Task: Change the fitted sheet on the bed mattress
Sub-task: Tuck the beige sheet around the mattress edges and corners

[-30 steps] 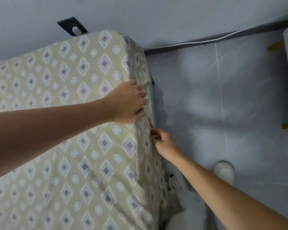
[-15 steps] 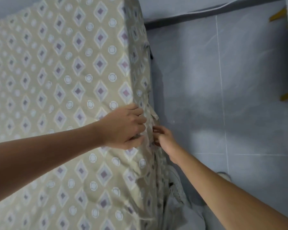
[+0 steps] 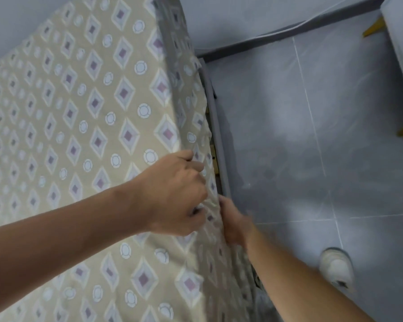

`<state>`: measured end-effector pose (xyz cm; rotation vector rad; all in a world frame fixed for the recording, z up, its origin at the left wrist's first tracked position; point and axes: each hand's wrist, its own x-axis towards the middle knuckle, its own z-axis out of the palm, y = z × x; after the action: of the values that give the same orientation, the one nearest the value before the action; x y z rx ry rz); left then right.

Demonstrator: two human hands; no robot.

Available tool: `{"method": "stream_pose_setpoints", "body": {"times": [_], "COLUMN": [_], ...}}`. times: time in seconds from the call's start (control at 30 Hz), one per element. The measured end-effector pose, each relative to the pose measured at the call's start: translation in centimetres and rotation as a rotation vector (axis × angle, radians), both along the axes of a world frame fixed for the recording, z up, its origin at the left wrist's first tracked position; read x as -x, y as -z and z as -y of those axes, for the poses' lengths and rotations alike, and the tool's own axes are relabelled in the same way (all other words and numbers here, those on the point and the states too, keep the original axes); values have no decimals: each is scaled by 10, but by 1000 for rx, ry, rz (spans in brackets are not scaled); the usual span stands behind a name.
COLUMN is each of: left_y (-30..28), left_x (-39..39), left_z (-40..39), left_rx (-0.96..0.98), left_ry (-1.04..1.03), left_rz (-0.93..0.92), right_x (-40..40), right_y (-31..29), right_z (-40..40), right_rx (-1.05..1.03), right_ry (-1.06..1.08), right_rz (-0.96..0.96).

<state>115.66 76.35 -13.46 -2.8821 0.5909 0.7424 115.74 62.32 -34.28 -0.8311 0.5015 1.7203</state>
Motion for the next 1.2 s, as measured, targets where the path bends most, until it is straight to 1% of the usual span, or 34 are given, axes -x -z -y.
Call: {"method": "stream_pose_setpoints", "body": {"times": [0.07, 0.1, 0.23, 0.3, 0.37, 0.4, 0.43, 0.5, 0.6, 0.67, 0.73, 0.8, 0.9, 1.03, 1.1, 1.2], "left_y": [-1, -1, 8, 15, 26, 32, 39, 53, 71, 74, 68, 60, 54, 71, 75, 78], "left_x": [3, 4, 2, 1, -3, -5, -6, -8, -12, -8, 14, 55, 116, 159, 163, 170], "left_z": [-3, -4, -4, -4, 0, 1, 2, 6, 15, 22, 27, 38, 88, 137, 146, 144], "left_rx": [-10, -11, -4, -11, -59, -70, -73, -91, -159, -138, -82, -6, 127, 152, 137, 143], "left_ry": [-5, -10, 10, 15, 25, 24, 23, 31, 29, -6, -33, -44, -8, 6, -9, 2], "left_rz": [-2, -9, 12, -22, -39, -35, -34, -9, -41, -27, 56, 116, 57, -78, -79, -15], "right_x": [9, 11, 6, 1, -6, -7, -5, 4, 26, 40, 53, 68, 96, 126, 134, 147], "right_y": [3, 5, 4, 1, 6, 9, 12, 7, 1, -1, -3, 0, 2, 2, -1, -2], "right_z": [-9, -11, 1, 8, 20, 28, 36, 52, 73, 88, 103, 120, 153, 184, 195, 204], "right_rx": [71, 69, 96, 198, 349, 391, 406, 347, 263, 262, 287, 309, 269, 240, 230, 150], "right_ry": [-43, -74, -81, 20, 156, 177, 150, 33, -57, -78, -144, -232, -300, -226, -157, -116], "right_rz": [46, 73, 95, 143, 353, 490, 591, 699, 726, 698, 728, 785, 661, 609, 585, 522]}}
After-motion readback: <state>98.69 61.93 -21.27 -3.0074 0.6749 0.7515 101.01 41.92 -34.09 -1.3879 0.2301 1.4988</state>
